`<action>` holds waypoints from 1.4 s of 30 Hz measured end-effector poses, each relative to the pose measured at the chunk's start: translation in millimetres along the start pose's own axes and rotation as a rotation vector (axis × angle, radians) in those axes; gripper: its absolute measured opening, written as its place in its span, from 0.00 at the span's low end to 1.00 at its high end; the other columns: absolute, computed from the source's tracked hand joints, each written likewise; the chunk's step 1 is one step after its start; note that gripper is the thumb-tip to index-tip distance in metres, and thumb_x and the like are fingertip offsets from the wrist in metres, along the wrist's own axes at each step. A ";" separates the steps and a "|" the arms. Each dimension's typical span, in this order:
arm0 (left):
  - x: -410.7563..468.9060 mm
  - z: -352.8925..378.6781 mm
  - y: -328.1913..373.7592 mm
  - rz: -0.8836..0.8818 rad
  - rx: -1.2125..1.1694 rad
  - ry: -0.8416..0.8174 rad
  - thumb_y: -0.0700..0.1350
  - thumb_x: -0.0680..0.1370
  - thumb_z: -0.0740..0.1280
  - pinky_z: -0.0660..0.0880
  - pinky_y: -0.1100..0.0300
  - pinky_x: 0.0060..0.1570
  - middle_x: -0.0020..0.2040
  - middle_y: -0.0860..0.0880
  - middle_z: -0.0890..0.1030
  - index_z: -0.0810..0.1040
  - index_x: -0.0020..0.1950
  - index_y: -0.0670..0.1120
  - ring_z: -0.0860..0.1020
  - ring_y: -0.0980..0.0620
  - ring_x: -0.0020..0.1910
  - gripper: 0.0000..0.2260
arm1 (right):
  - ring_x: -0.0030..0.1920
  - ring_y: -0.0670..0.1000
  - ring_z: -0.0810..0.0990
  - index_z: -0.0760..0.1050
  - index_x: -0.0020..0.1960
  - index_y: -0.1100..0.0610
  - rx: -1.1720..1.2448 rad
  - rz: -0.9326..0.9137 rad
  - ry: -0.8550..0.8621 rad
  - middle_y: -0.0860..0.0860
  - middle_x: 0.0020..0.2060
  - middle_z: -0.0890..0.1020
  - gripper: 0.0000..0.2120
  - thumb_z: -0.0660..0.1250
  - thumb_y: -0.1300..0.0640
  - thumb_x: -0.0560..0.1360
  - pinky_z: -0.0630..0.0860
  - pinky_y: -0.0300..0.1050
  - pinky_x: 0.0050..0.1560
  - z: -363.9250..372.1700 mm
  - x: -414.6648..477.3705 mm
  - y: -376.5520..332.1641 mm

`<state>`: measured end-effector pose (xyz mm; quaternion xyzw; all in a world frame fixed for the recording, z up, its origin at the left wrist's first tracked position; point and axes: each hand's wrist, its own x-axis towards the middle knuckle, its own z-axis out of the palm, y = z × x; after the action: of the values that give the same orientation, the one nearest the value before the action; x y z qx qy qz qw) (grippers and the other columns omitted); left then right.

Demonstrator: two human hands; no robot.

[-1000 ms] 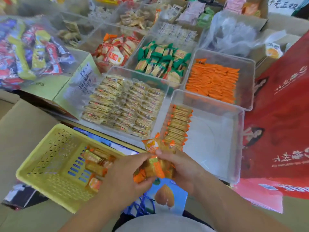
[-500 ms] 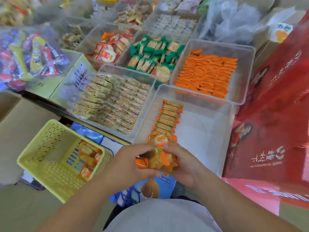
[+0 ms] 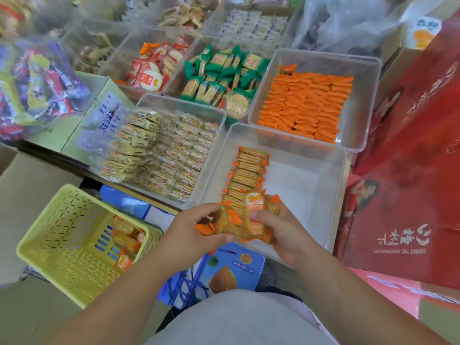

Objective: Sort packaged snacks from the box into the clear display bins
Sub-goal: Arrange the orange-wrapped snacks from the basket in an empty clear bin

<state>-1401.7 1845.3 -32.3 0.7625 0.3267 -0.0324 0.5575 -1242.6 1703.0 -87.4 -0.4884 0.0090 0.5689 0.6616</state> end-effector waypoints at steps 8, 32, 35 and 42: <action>14.9 0.1 -34.5 -0.017 0.117 0.225 0.47 0.72 0.81 0.74 0.76 0.43 0.49 0.65 0.79 0.76 0.45 0.77 0.77 0.68 0.51 0.24 | 0.40 0.51 0.78 0.62 0.62 0.44 -1.623 0.032 0.239 0.46 0.45 0.78 0.36 0.77 0.46 0.59 0.72 0.45 0.36 -54.8 46.2 8.1; 21.3 -5.0 -62.0 -0.132 -0.089 0.211 0.47 0.71 0.81 0.80 0.66 0.50 0.50 0.55 0.85 0.84 0.60 0.56 0.83 0.58 0.48 0.19 | 0.58 0.58 0.77 0.71 0.71 0.49 -1.539 0.031 0.209 0.55 0.59 0.79 0.22 0.64 0.41 0.80 0.74 0.49 0.52 -64.8 90.9 37.6; 20.8 -5.5 -61.6 -0.128 -0.091 0.206 0.46 0.72 0.81 0.79 0.66 0.49 0.49 0.55 0.85 0.84 0.59 0.55 0.83 0.57 0.47 0.17 | 0.57 0.56 0.76 0.73 0.67 0.47 -1.604 0.040 0.148 0.51 0.58 0.79 0.24 0.66 0.37 0.76 0.76 0.51 0.54 -62.3 83.3 33.3; 21.8 -3.8 -61.5 -0.145 -0.107 0.217 0.46 0.72 0.81 0.81 0.60 0.54 0.52 0.53 0.85 0.84 0.62 0.52 0.83 0.55 0.50 0.20 | 0.63 0.61 0.70 0.61 0.76 0.40 -1.763 0.218 0.022 0.54 0.64 0.72 0.27 0.64 0.42 0.79 0.71 0.50 0.58 -60.6 71.1 34.7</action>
<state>-1418.7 1868.9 -90.9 0.7050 0.4406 0.0273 0.5551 -1211.0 1711.8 -181.5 -0.8220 -0.3799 0.4240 -0.0132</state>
